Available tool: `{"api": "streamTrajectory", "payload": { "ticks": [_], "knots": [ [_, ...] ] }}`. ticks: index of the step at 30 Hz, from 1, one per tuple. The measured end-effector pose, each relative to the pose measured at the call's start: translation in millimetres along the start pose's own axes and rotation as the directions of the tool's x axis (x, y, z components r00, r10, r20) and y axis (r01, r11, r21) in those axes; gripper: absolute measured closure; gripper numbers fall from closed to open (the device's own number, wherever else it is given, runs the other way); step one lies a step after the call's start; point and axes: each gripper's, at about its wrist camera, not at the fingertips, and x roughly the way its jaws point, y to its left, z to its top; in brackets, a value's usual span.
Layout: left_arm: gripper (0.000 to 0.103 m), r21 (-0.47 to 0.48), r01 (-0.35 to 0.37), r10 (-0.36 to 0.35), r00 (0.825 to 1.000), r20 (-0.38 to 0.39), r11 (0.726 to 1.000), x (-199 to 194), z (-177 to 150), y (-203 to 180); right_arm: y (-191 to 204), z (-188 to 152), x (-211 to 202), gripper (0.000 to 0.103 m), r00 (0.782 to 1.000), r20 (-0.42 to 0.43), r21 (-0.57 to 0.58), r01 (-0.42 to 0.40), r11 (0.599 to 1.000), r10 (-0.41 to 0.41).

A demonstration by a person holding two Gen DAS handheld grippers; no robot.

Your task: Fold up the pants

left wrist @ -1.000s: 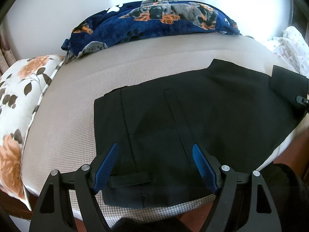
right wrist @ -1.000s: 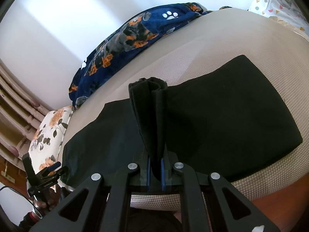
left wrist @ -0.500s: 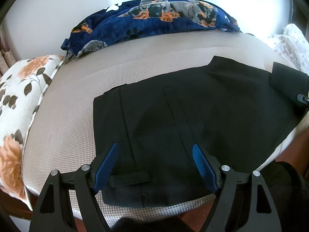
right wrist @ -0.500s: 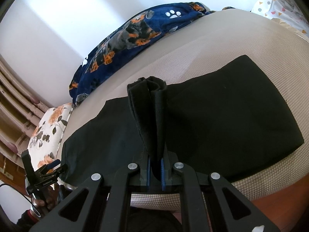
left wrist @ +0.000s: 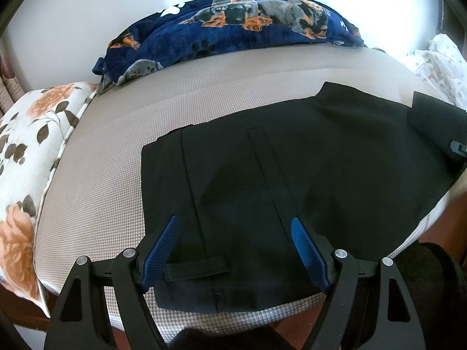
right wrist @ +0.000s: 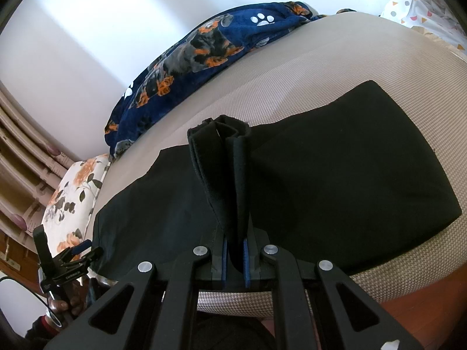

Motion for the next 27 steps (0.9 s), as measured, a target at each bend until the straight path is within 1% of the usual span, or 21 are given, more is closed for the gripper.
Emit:
{"api": "streamTrajectory", "payload": {
  "ticks": [10,22,27],
  "knots": [
    [0.024,0.001,-0.002,0.002,1.0,-0.002,1.0,0.6,0.0,-0.6,1.4,-0.7,1.0,0.093,1.0,0.0,-0.002,0.002,1.0,-0.002],
    [0.023,-0.003,-0.011,0.011,1.0,-0.007,1.0,2.1,-2.6,8.6,0.5,1.3,1.5,0.093,1.0,0.0,-0.001,0.0,1.0,0.0],
    [0.024,0.0,-0.016,0.016,1.0,-0.007,1.0,1.6,-1.8,5.1,3.1,-2.0,2.9,0.092,1.0,-0.001,-0.007,0.003,1.0,-0.003]
  ]
}}
